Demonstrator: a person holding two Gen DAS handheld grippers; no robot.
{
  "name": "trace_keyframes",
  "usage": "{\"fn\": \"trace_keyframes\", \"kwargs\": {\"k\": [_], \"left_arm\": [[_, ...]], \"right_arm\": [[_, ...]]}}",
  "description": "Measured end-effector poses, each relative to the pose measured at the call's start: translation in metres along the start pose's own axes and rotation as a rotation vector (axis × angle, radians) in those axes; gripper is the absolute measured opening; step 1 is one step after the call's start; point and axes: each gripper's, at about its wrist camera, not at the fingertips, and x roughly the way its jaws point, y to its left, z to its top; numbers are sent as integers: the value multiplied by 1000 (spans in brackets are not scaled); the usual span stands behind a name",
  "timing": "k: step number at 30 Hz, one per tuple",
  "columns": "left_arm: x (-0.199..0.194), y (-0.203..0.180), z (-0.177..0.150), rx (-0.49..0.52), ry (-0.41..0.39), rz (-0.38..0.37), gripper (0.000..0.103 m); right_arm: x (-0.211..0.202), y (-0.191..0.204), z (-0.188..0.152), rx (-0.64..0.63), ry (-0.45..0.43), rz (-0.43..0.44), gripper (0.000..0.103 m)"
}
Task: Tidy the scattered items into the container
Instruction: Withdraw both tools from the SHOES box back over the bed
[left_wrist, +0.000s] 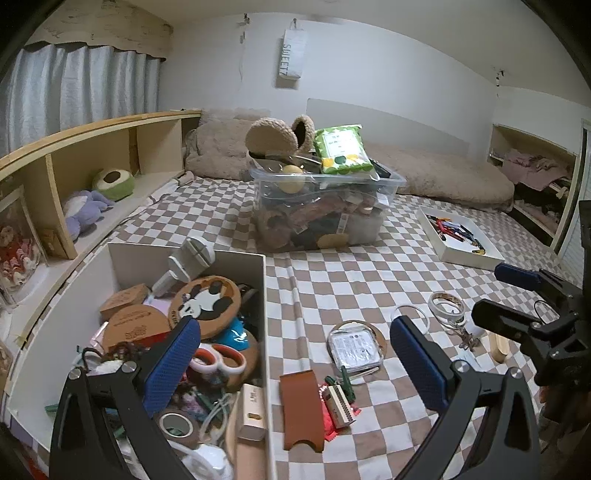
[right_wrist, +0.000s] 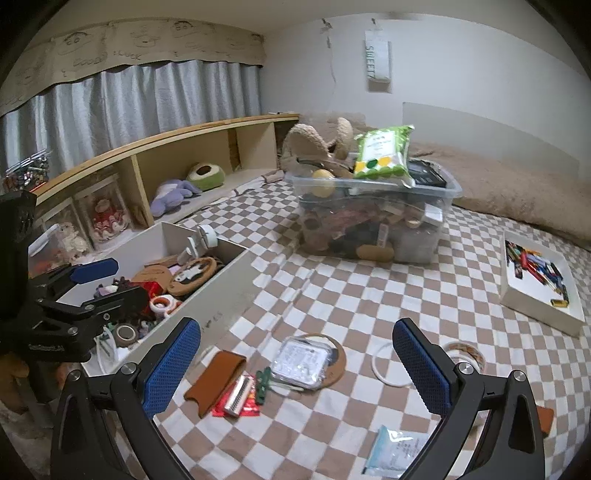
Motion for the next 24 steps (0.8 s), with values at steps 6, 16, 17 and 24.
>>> {"fn": "trace_keyframes", "kwargs": {"k": [6,16,17,24], "left_arm": [[9,-21,-8,28,10,-30,103],[32,-49,-24,84,31,-41,103],[34,-51,-26,87,34,-43,103],[49,-65,-39,109,62,-47,103]], "right_arm": [[-4,-22,-14,27,21,-38,103],[-15,-64,-38,75,53,-111,103],[-16,-67,-41,79,56,-117,103],[-19,-89,-60,113,81,-152,103]]}}
